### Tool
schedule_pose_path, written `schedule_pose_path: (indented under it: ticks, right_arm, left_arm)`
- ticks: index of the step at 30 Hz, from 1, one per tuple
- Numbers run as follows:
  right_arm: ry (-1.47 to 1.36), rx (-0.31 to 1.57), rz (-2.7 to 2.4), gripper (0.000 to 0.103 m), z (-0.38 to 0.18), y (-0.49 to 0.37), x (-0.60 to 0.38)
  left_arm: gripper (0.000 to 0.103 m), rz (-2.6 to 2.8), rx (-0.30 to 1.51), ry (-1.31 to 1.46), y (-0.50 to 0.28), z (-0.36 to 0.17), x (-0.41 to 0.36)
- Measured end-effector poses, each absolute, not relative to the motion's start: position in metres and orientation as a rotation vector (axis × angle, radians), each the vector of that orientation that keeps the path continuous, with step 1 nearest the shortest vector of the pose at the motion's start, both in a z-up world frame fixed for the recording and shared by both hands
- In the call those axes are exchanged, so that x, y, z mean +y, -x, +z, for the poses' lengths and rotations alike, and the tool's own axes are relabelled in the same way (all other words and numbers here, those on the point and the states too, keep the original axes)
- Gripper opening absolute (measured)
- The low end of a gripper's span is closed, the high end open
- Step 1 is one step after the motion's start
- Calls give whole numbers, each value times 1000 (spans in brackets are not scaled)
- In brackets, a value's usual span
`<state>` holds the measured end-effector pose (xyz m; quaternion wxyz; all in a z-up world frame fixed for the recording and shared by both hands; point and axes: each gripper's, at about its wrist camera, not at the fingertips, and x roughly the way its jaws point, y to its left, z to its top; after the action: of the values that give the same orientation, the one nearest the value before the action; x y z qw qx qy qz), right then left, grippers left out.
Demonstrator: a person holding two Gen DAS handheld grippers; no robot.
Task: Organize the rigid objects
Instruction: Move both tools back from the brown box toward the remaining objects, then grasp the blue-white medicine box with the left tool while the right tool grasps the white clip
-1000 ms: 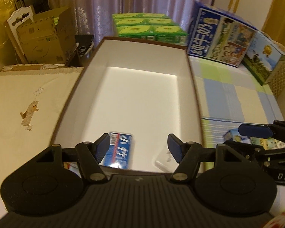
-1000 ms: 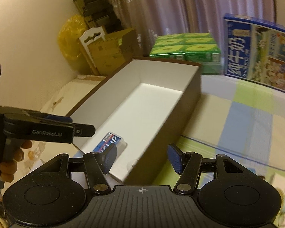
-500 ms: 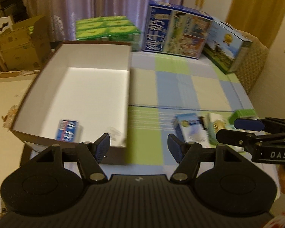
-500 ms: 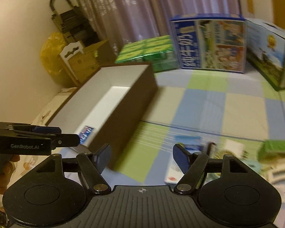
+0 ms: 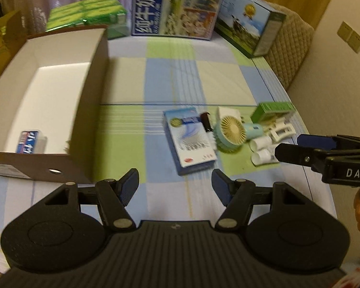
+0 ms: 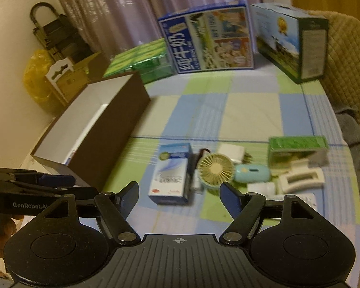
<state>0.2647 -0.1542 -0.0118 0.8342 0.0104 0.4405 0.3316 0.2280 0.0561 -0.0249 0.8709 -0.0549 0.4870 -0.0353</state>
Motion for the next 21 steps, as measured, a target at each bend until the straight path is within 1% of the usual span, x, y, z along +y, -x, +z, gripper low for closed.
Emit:
schedule_pose_path:
  ticks: [14,21]
  right_arm:
    - [-75,1020,558,72,-33,-282,-204]
    - [-94,1028,480,72,-38,-291,-226]
  left_arm:
    - [63,-99,1088,96,-255,-62,28]
    - [64,-104,1097,85,-271,-77,19]
